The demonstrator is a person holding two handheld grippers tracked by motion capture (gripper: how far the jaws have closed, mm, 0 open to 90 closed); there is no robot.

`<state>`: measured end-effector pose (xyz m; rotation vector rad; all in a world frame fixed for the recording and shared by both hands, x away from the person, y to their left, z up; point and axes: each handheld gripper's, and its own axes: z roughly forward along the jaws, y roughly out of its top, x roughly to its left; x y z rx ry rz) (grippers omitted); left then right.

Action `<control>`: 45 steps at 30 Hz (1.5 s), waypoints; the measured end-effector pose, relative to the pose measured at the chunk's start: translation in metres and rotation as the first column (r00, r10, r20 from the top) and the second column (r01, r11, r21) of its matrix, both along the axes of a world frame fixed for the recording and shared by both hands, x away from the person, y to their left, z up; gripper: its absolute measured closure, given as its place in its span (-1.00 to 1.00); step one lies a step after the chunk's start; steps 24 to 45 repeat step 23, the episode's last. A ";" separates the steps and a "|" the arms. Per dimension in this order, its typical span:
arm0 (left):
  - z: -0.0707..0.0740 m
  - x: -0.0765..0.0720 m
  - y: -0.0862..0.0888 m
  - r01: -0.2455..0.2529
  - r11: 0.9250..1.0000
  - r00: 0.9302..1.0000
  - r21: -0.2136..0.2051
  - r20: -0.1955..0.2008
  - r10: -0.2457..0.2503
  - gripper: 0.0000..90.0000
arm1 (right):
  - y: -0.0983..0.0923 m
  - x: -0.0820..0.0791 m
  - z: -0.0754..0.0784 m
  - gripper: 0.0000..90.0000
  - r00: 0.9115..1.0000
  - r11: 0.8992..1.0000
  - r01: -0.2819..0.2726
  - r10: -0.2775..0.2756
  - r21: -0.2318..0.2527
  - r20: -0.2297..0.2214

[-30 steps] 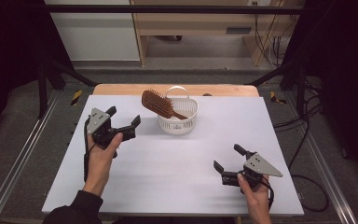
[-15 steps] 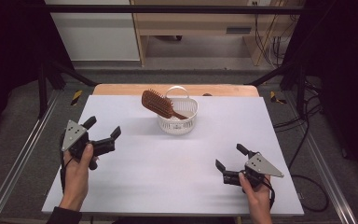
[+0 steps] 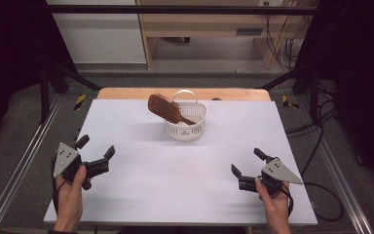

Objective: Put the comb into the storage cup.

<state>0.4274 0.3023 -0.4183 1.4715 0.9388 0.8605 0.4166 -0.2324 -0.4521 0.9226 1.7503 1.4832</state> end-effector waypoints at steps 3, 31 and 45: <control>-0.011 -0.006 0.005 0.000 1.000 1.000 -0.021 -0.018 -0.001 -0.94 | -0.005 0.000 0.000 -0.93 1.000 1.000 0.017 -0.017 -0.012 0.005; -0.040 -0.042 -0.015 0.018 0.999 1.000 0.043 -0.013 -0.017 -0.94 | -0.022 0.008 -0.019 -0.89 0.994 0.995 0.089 -0.091 -0.038 -0.063; -0.040 -0.042 -0.015 0.018 0.999 1.000 0.043 -0.013 -0.017 -0.94 | -0.022 0.008 -0.019 -0.89 0.994 0.995 0.089 -0.091 -0.038 -0.063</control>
